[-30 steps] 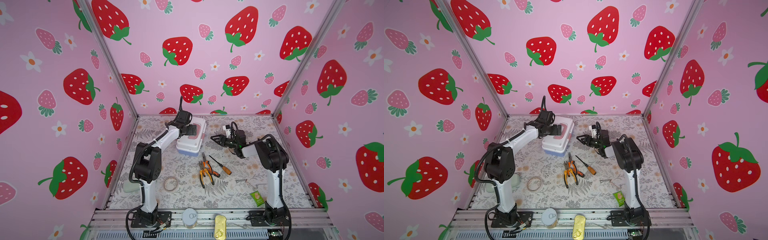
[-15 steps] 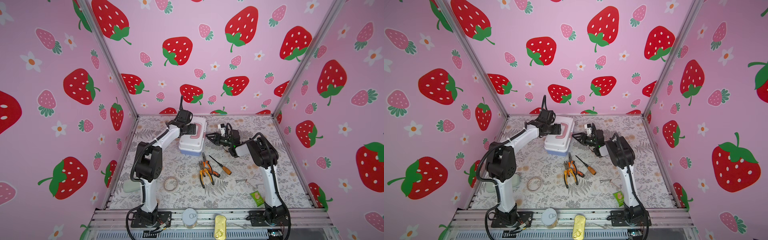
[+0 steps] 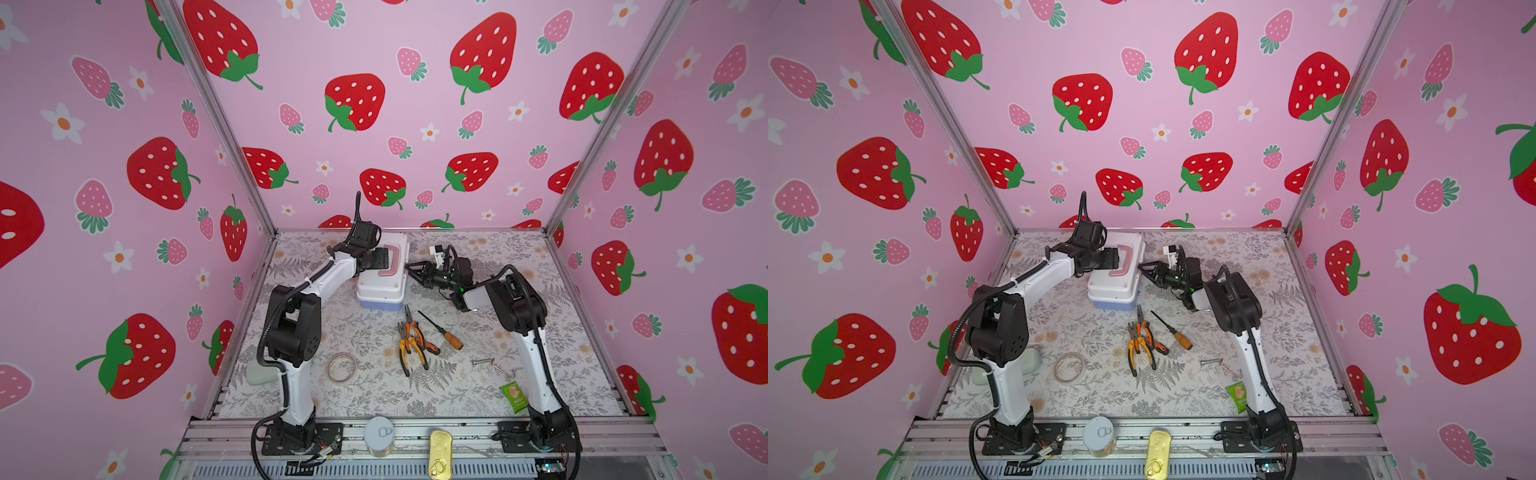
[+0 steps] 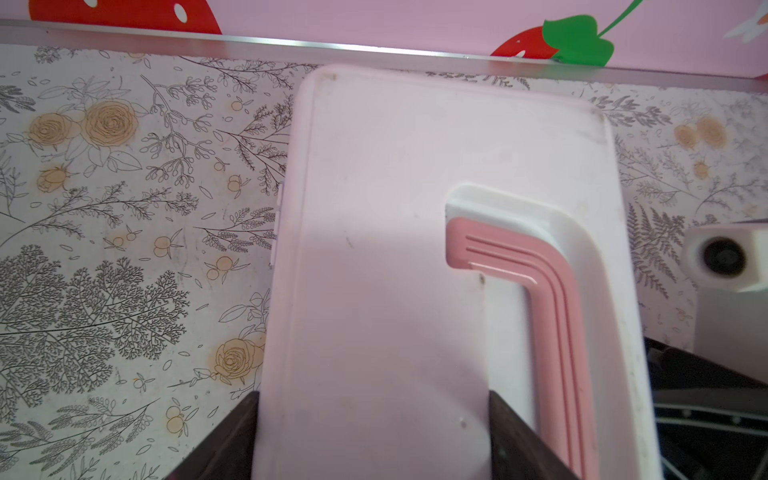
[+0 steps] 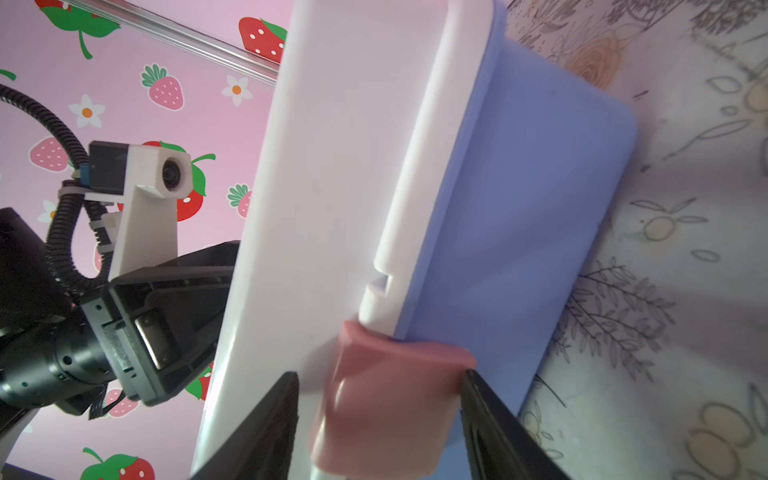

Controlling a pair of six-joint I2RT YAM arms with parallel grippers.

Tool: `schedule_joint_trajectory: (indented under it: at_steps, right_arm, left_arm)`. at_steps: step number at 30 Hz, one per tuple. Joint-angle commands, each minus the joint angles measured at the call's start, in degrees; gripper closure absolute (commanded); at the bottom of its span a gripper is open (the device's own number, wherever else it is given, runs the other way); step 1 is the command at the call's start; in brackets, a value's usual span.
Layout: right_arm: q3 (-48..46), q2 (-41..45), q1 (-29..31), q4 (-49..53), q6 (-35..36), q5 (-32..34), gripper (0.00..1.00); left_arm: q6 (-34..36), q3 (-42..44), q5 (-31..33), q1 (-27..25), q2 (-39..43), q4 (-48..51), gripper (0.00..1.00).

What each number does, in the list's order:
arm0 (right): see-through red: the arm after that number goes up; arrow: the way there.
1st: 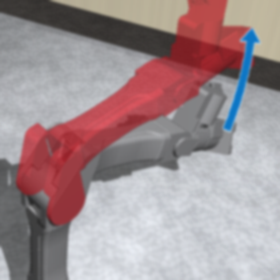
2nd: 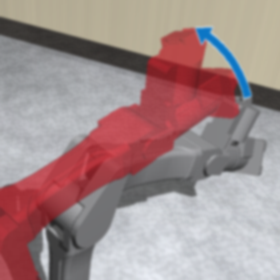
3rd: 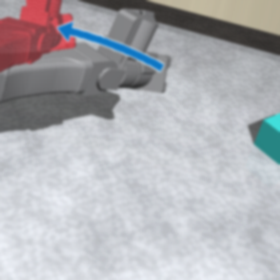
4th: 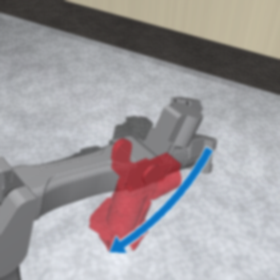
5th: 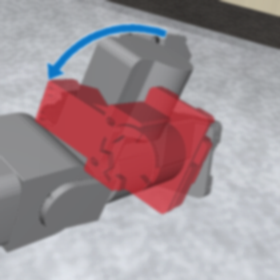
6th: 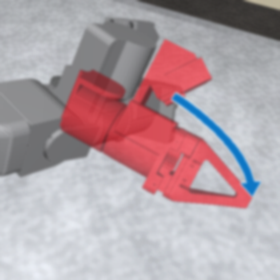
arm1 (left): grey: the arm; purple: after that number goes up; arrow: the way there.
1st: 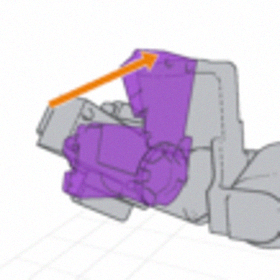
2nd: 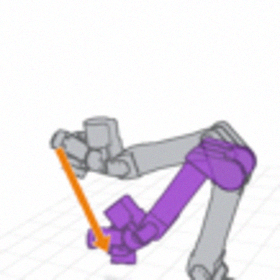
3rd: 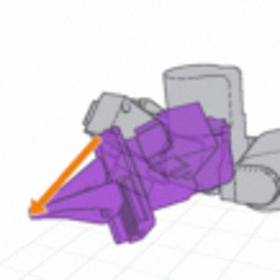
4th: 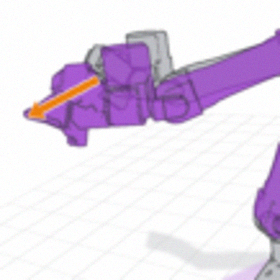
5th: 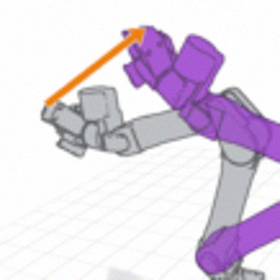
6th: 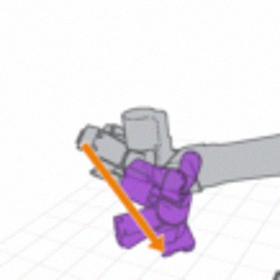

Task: Pack the tool kit
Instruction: 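Grip the lid edge with the left gripper while the right pinches the latch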

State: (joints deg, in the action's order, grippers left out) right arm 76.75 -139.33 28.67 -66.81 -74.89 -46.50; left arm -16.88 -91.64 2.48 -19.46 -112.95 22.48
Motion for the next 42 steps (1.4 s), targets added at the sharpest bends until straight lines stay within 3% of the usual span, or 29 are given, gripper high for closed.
schedule_joint_trajectory:
  at_steps: [1, 5, 12, 18, 28, 30, 33, 37, 42]
  right_arm:
    - [1.7, -0.9, 2.4, -3.5, -3.0, -0.3, 0.40]
    - [0.9, 0.2, 2.4, -3.1, -2.6, 0.8, 0.47]
    - [0.8, 0.9, 2.6, -3.0, -5.1, 0.4, 0.44]
    - [-0.4, 1.2, 2.9, -4.8, -8.7, 1.8, 0.48]
    - [-1.1, 4.7, 2.9, 3.8, -2.5, 3.7, 0.62]
    - [-0.9, 6.0, 2.9, 8.9, 1.1, 4.2, 0.62]
    - [-1.8, 7.5, 2.8, 13.6, 3.8, 5.0, 0.50]
    - [-3.3, 6.9, 2.9, 13.2, 0.3, 3.7, 0.41]
    - [-3.1, 3.7, 3.3, 5.7, -8.0, 1.5, 0.40]
  left_arm:
    - [-1.7, 1.0, -5.5, -1.0, 0.2, 0.2, 0.32]
    - [-1.8, 1.5, -5.6, -1.0, 0.1, -0.1, 0.33]
    - [-2.2, 2.5, -5.7, -1.1, 0.2, -1.0, 0.35]
    - [-2.2, 2.3, -6.2, -1.3, -0.3, -1.1, 0.36]
    - [-0.2, 0.5, -1.4, -2.4, -0.9, 2.5, 0.36]
    - [0.1, 0.4, -0.4, -2.6, -0.9, 3.0, 0.36]
    - [-0.1, 0.7, -0.3, -2.7, -0.7, 3.0, 0.38]
    - [-0.6, 0.8, -1.7, -2.7, -0.8, 2.7, 0.38]
    - [-0.9, 0.3, -3.0, -2.8, -1.5, 2.7, 0.38]
